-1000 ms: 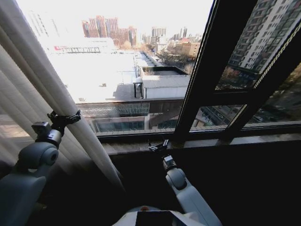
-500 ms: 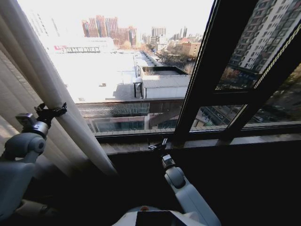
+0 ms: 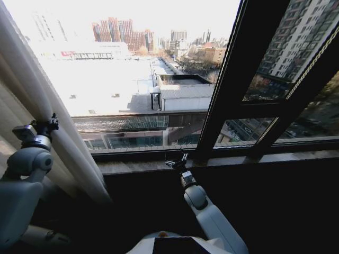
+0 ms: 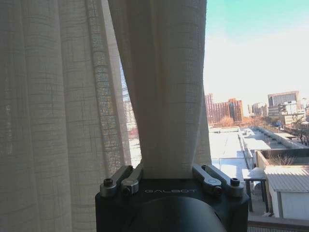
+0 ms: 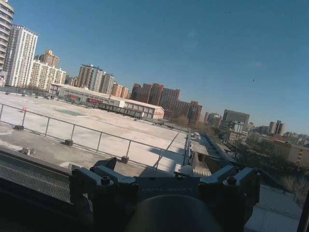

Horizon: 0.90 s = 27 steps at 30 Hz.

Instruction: Open the curtains by pulling them apart, changing their state from closed to fully open.

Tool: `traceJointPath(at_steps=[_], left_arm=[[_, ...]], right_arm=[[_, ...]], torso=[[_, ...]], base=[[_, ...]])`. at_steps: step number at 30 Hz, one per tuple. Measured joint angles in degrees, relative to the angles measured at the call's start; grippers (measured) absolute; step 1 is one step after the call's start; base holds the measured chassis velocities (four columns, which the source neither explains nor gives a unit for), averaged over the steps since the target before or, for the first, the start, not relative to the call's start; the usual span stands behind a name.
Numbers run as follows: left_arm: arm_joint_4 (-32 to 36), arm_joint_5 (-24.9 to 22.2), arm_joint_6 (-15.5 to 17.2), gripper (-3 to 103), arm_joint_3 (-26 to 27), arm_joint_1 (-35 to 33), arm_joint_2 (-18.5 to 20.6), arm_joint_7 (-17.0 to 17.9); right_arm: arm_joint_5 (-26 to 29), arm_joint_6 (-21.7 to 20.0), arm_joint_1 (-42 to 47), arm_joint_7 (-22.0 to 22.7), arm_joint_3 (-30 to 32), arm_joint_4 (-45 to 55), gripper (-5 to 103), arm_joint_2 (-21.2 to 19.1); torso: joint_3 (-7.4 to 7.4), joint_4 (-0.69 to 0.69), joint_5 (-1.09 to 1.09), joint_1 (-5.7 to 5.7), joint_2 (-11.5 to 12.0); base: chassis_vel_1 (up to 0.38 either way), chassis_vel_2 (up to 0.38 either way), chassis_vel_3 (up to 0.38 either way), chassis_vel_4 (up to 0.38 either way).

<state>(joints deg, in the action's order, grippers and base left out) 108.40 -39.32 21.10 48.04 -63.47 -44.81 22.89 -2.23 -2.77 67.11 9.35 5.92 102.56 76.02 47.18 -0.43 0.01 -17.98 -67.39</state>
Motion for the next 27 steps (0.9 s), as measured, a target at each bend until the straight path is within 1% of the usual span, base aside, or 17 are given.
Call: traceJointPath(at_steps=[2,3,4,5,6,7,9,10,11,13,14,15,18,20,21,23,27], left_arm=[[0.87,1.14,-0.02,16,1.33,-0.12,-4.14,0.48],[1.17,1.56,-0.01,16,1.67,-0.04,-5.81,0.77],[1.72,2.69,-0.08,10,2.11,0.26,-9.13,1.24],[1.72,2.69,-0.08,10,2.11,0.26,-9.13,1.24],[2.17,3.97,-0.30,4,2.29,0.58,-12.15,1.40],[2.51,4.99,-0.41,2,2.34,0.83,-14.36,1.43],[3.21,7.83,-0.71,2,2.36,1.41,-19.60,1.37],[3.21,7.83,-0.71,2,2.36,1.41,-19.60,1.37],[3.36,8.52,-0.75,2,2.37,1.57,-20.88,1.35],[3.42,11.02,-0.82,2,2.20,2.48,-24.80,1.84],[3.33,12.03,-0.83,2,1.97,2.77,-25.80,2.34],[3.33,12.03,-0.83,2,1.97,2.77,-25.80,2.34],[3.22,15.28,-0.94,2,0.79,2.93,-27.50,4.00],[3.02,16.80,-0.95,2,0.58,2.93,-27.72,5.28],[3.02,16.80,-0.95,2,0.58,2.93,-27.72,5.28],[2.33,17.26,-0.96,2,0.91,3.28,-27.41,7.05],[1.15,17.26,-0.96,2,1.76,3.72,-25.72,8.11]], right_arm=[[2.29,-1.12,-1.06,0.13,-0.48,0.78,100,-0.19],[2.82,-1.34,-1.46,0.15,-0.54,0.88,100,-0.23],[3.31,-1.51,-2.00,0.16,-0.53,0.96,100,-0.31],[3.31,-1.51,-2.00,0.16,-0.53,0.96,100,-0.31],[3.74,-1.61,-2.39,0.16,-0.47,1.15,100,-0.43],[4.22,-1.79,-2.66,0.16,-0.39,1.33,100,-0.62],[4.98,-2.04,-2.97,0.13,-0.11,1.42,100,-1.27],[4.98,-2.04,-2.97,0.13,-0.11,1.42,100,-1.27],[5.16,-2.07,-3.00,0.09,-0.01,1.42,100,-1.47],[5.46,-2.07,-2.87,-0.05,0.30,1.40,100,-1.97],[5.57,-2.07,-2.70,-0.13,0.36,1.39,100,-2.20],[5.57,-2.07,-2.70,-0.13,0.36,1.39,100,-2.20],[5.89,-1.98,-2.45,-0.38,0.72,1.16,100,-2.80],[6.07,-1.85,-2.41,-0.54,0.89,0.91,100,-3.09],[6.07,-1.85,-2.41,-0.54,0.89,0.91,100,-3.09],[6.23,-1.74,-2.41,-0.66,0.91,0.79,100,-3.32],[6.55,-1.65,-2.51,-0.77,0.90,0.78,100,-3.59]], torso=[[0.00,0.02,-0.01,0.00,0.00],[0.00,0.03,-0.01,0.00,0.00],[0.00,0.02,0.00,0.00,0.00],[0.00,0.02,0.00,0.00,0.00],[0.00,0.01,0.02,0.00,0.00],[0.00,0.00,0.02,0.00,0.00],[-0.01,-0.02,0.05,0.00,0.00],[-0.01,-0.02,0.05,0.00,0.00],[-0.01,-0.02,0.06,0.00,0.00],[-0.02,-0.01,0.08,0.01,-0.01],[-0.02,-0.02,0.09,0.01,-0.01],[-0.02,-0.02,0.09,0.01,-0.01],[-0.02,-0.02,0.08,0.01,-0.02],[-0.02,-0.01,0.06,0.01,-0.02],[-0.02,-0.01,0.06,0.01,-0.02],[-0.02,-0.01,0.04,0.01,-0.02],[-0.01,0.01,0.00,0.01,-0.02]], base=[[0.000,0.000,0.000,0.000],[0.000,0.000,0.000,0.000],[0.000,0.000,0.000,0.000],[0.000,0.000,0.000,0.000],[0.000,0.000,0.000,0.000],[0.000,0.000,0.000,0.000],[0.000,0.000,0.000,0.000],[0.000,0.000,0.000,0.000],[0.000,0.000,0.000,0.000],[0.000,0.000,0.000,0.000],[0.000,0.000,0.000,0.000],[0.000,0.000,0.000,0.000],[0.000,0.000,0.000,0.000],[0.000,0.000,0.000,0.000],[0.000,0.000,0.000,0.000],[0.000,0.000,0.000,0.000],[0.000,0.000,0.000,0.000]])
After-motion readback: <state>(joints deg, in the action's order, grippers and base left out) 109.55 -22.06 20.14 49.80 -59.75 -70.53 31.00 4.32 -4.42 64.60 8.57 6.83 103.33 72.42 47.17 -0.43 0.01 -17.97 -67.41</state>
